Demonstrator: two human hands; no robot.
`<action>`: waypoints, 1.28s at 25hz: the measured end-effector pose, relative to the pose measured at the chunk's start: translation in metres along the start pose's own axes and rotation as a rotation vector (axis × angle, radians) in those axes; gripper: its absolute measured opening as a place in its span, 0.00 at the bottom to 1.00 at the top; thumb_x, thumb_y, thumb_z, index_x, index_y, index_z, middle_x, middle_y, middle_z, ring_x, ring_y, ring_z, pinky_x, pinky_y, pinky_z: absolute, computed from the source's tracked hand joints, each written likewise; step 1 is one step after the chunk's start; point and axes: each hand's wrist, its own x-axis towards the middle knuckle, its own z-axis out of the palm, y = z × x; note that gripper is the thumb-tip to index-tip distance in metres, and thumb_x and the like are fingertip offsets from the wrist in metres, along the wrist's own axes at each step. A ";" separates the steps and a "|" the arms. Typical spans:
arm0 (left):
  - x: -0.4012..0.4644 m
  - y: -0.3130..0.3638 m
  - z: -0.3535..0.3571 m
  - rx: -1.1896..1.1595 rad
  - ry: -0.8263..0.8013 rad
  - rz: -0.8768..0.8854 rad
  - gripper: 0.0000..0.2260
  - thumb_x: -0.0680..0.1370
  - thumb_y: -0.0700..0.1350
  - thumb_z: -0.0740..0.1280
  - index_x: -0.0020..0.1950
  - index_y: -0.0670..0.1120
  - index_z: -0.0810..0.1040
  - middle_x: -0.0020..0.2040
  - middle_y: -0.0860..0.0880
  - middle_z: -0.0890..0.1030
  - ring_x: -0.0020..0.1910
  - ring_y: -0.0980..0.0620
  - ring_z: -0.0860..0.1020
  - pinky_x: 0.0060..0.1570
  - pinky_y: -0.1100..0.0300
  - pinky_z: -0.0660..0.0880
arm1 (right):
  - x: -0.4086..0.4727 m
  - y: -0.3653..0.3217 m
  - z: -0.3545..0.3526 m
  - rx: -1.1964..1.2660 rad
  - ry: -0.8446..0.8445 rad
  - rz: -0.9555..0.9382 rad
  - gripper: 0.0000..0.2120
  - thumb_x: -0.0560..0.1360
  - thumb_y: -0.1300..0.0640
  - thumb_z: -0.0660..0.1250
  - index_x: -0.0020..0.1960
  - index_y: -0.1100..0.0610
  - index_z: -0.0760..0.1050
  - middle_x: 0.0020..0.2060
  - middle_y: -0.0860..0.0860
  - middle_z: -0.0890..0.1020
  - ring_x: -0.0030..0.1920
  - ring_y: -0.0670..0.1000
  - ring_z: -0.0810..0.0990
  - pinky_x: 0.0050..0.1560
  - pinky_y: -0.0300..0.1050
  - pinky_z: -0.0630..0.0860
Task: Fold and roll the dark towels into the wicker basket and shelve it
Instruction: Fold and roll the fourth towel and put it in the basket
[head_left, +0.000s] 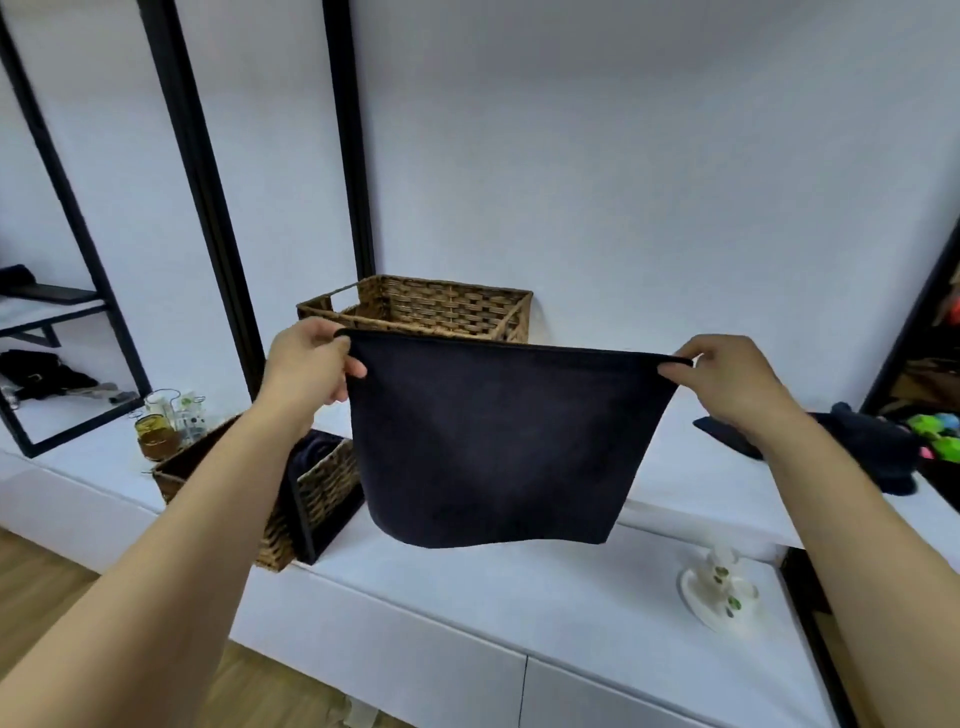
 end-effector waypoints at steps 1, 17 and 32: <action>0.000 0.010 0.008 -0.037 -0.024 -0.003 0.03 0.83 0.40 0.62 0.54 0.47 0.74 0.30 0.48 0.82 0.22 0.50 0.70 0.25 0.60 0.68 | 0.003 0.001 -0.013 0.104 0.026 0.047 0.06 0.76 0.55 0.73 0.45 0.57 0.80 0.32 0.52 0.73 0.31 0.53 0.68 0.33 0.44 0.64; 0.079 0.077 0.199 -0.153 -0.400 -0.164 0.02 0.84 0.41 0.59 0.54 0.45 0.71 0.47 0.44 0.87 0.28 0.51 0.81 0.31 0.59 0.74 | 0.124 0.085 -0.086 1.125 0.126 0.318 0.03 0.84 0.60 0.60 0.51 0.56 0.71 0.51 0.60 0.86 0.41 0.56 0.87 0.34 0.43 0.81; 0.046 -0.051 0.258 0.020 -0.462 0.006 0.08 0.80 0.31 0.64 0.51 0.44 0.76 0.47 0.40 0.86 0.37 0.45 0.86 0.33 0.57 0.74 | 0.095 0.190 -0.053 0.694 0.034 0.580 0.07 0.81 0.58 0.67 0.51 0.64 0.75 0.44 0.68 0.85 0.32 0.56 0.82 0.37 0.49 0.78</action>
